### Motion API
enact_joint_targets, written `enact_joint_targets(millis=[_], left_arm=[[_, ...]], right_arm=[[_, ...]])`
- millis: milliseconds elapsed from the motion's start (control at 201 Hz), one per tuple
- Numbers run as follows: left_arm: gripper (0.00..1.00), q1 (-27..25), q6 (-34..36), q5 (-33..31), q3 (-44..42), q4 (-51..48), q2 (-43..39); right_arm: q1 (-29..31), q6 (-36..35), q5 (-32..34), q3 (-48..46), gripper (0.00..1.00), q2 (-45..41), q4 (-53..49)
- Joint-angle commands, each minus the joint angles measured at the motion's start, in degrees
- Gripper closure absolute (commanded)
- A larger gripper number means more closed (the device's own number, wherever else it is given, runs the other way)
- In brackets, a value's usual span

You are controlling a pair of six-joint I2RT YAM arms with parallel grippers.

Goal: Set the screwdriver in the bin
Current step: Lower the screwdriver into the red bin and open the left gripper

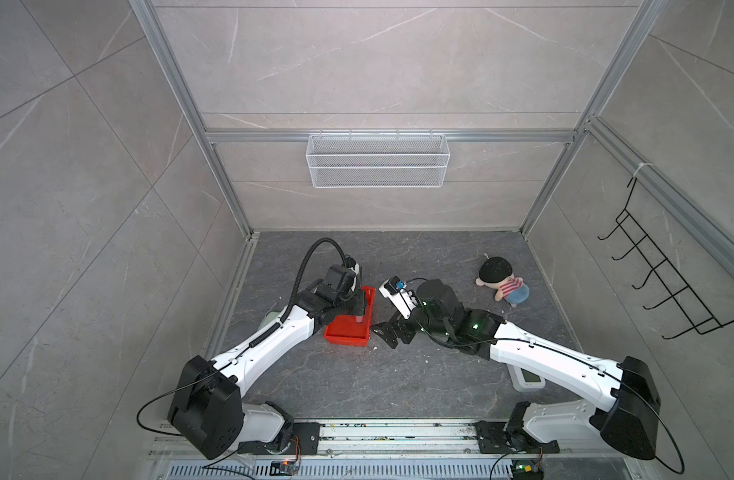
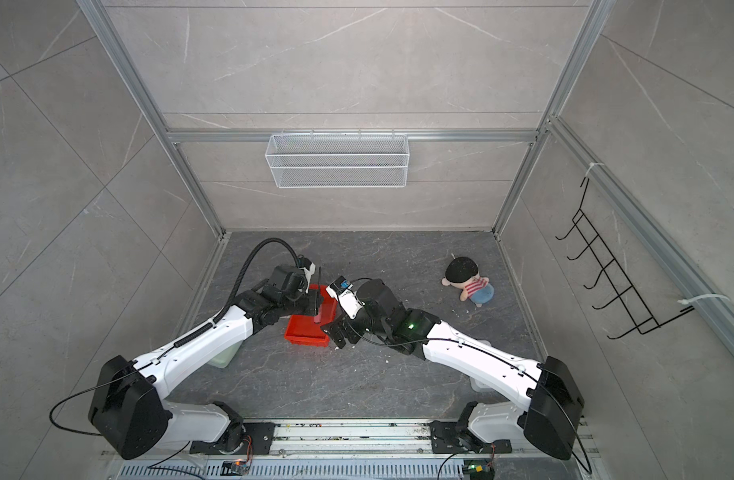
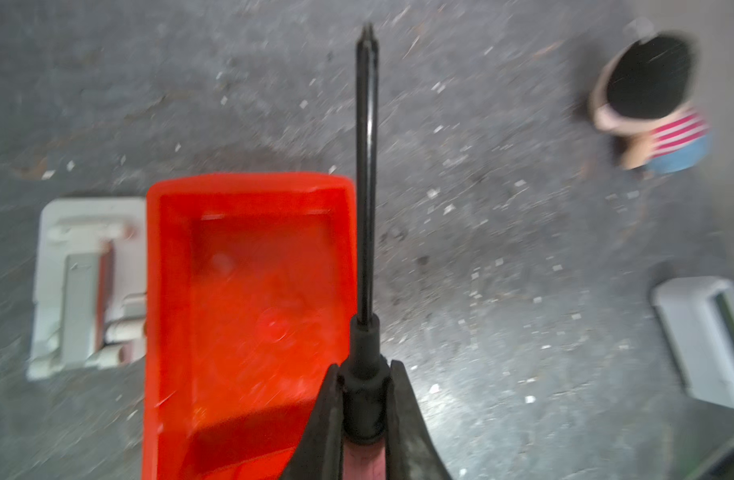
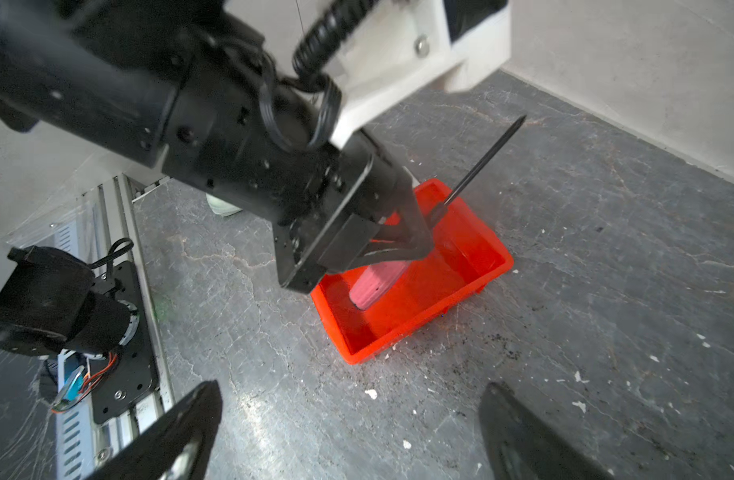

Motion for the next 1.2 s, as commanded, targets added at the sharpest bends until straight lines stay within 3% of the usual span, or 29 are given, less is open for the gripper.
enact_joint_targets(millis=[0, 647, 981, 1190], left_arm=[[1.00, 0.7, 2.6, -4.2, 2.5, -5.8, 2.0], [1.00, 2.1, 3.3, -4.5, 7.8, -11.5, 16.8], [1.00, 2.0, 2.2, -4.7, 7.7, -11.2, 19.9], [0.86, 2.1, 1.8, -4.9, 7.3, -10.8, 19.0]], right_arm=[[0.5, -0.6, 2.3, -1.9, 0.01, 0.0, 5.6], [1.3, -2.9, 3.6, -2.8, 0.01, 2.2, 6.2], [1.5, -3.0, 3.5, -3.2, 0.01, 2.1, 4.8], [1.4, -3.2, 3.8, -3.1, 0.01, 1.9, 4.2]])
